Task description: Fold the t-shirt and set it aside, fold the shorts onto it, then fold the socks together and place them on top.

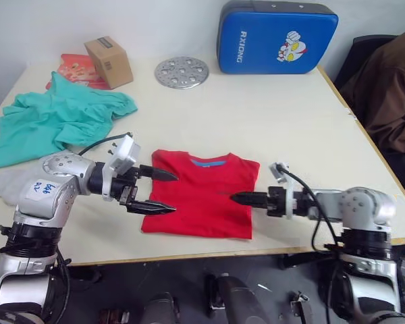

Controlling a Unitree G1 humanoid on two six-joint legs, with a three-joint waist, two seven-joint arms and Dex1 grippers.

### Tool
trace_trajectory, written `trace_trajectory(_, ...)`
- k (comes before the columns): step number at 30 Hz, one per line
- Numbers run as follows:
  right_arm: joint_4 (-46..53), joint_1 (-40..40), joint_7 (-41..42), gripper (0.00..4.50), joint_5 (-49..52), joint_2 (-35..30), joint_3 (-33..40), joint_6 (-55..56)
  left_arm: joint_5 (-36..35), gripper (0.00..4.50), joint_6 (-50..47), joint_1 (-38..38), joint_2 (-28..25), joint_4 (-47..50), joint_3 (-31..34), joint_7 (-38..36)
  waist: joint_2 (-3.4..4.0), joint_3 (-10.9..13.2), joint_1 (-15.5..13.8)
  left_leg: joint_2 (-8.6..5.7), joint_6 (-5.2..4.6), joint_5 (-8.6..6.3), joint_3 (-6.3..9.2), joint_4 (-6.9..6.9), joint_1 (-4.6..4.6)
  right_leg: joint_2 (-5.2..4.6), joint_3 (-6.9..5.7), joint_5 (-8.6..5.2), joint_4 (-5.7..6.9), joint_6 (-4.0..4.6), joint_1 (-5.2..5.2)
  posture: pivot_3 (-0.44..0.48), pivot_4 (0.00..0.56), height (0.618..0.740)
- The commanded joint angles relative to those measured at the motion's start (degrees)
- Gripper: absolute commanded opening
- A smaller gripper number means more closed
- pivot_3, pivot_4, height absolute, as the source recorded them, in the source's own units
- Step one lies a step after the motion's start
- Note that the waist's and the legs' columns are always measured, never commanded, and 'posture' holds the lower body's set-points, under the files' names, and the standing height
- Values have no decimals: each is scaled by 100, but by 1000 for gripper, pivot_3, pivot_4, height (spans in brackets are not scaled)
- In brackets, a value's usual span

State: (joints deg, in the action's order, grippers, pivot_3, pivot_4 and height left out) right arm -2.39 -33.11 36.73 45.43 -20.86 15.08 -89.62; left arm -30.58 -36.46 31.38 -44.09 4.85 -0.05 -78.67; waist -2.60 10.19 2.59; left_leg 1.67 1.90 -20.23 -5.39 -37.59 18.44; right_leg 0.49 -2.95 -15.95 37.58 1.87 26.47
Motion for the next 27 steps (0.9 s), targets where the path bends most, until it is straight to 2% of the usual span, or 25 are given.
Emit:
trace_trajectory(1, -365, -197, -287, 4500, -213, 347, -225, 264, -262, 4471, -105, 195, -56, 274, 158, 75, 0, 0, 14, 0, 0, 0, 0, 0, 0, 0, 0, 1, 0, 1, 0, 0, 150, 740)
trace_trajectory(2, -464, -243, -336, 4500, -252, 439, -258, 330, -297, 4471, -137, 199, -69, 311, 167, 97, 0, 0, 31, 0, 0, 0, 0, 0, 0, 0, 0, 1, 0, 2, 0, 0, 150, 740)
trace_trajectory(5, -645, -315, -392, 3892, -288, 553, -271, 428, -336, 4500, -152, 174, -101, 380, 164, 141, 0, 0, 52, 0, 0, 1, -1, -1, -2, -1, 2, 2, 1, 3, -2, 0, 150, 740)
trace_trajectory(10, -739, -411, -445, 2082, -337, 505, -262, 554, -278, 4500, -78, 181, -72, 377, 113, 231, 0, 0, 59, 0, 3, 3, -1, 3, -4, 0, 2, 2, 2, 4, 0, 0, 150, 740)
trace_trajectory(16, -710, -462, -486, 133, -494, 55, -116, 886, -229, 4500, 50, 224, 47, 322, 1, 320, 0, 0, 39, -3, -2, 4, -1, -1, -2, -3, 3, 2, 0, 4, -1, 0, 150, 740)
trace_trajectory(20, -447, -328, -378, 18, -495, -517, -29, 1024, -339, 4500, 8, 386, 204, 255, -36, 376, 2, 1, -74, -7, -9, 2, 0, -4, 2, -7, 3, 3, -8, 1, 1, 0, 150, 740)
trace_trajectory(24, 88, 18, 84, 18, -457, -1767, -31, 1076, -347, 4500, 29, 585, 414, 161, -101, 401, 18, 11, -141, -10, -26, -5, 7, -4, 12, -8, -1, 5, -26, -10, 14, 0, 150, 740)
trace_trajectory(27, 143, 326, 497, 18, -552, -2837, 114, 1283, -293, 4500, 112, 641, 526, 86, -159, 408, 29, 17, -131, -10, -34, -11, 6, 1, 43, -7, -2, 8, -47, -23, 13, 0, 150, 740)
